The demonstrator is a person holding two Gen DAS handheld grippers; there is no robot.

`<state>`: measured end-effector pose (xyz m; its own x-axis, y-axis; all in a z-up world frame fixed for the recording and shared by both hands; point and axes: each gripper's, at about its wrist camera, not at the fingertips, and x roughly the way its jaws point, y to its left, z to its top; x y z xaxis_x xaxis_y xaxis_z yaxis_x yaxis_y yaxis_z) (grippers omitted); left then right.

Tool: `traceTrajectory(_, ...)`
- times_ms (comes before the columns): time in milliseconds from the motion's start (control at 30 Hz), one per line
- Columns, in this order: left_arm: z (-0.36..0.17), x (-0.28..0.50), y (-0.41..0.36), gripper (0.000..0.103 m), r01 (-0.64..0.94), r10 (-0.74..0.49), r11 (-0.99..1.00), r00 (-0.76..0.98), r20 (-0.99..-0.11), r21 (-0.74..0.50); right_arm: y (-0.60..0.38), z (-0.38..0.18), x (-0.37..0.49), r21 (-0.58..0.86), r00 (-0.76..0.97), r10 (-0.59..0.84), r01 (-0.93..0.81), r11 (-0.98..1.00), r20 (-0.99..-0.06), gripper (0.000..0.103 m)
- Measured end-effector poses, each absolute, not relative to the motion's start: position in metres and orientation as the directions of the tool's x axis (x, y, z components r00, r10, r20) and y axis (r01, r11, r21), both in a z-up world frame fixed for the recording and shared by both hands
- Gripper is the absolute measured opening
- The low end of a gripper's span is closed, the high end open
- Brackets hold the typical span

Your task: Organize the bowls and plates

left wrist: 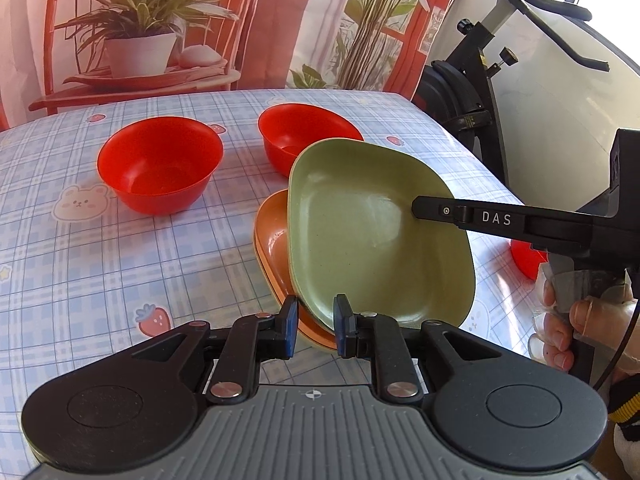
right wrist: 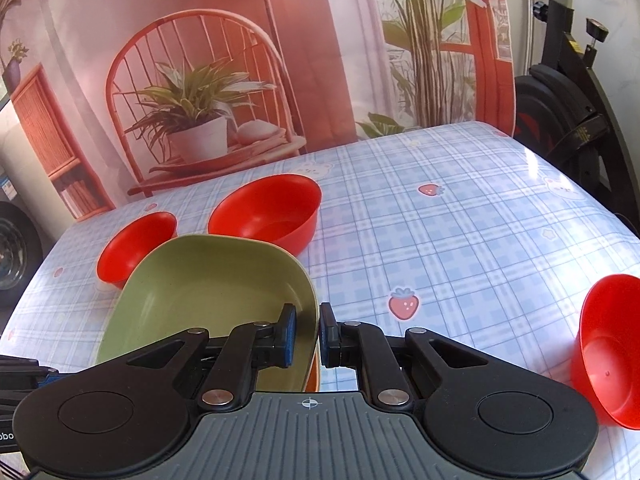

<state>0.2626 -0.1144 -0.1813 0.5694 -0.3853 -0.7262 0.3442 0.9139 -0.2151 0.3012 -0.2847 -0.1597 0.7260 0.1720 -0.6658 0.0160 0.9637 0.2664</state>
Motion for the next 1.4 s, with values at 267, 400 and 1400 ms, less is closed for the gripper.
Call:
traceTrajectory(267, -0.183, 0.262, -0.112, 0.023, 0.337, -0.406, 0.908, 0.558, -0.724, -0.249, -0.276, -0.162, 0.323, 0.216, 0.704, 0.168, -0.021, 0.976, -0.69, 0.014)
traceTrajectory(400, -0.183, 0.262, -0.112, 0.023, 0.332, -0.405, 0.909, 0.56, -0.723, -0.252, -0.273, -0.164, 0.324, 0.219, 0.701, 0.167, -0.016, 0.976, -0.694, 0.019)
traceTrajectory(1400, -0.165, 0.271, -0.108, 0.025, 0.332, -0.386, 0.918, 0.622, -0.682, -0.217, -0.264, -0.185, 0.28, 0.22, 0.662, 0.143, 0.034, 0.975, -0.736, 0.028)
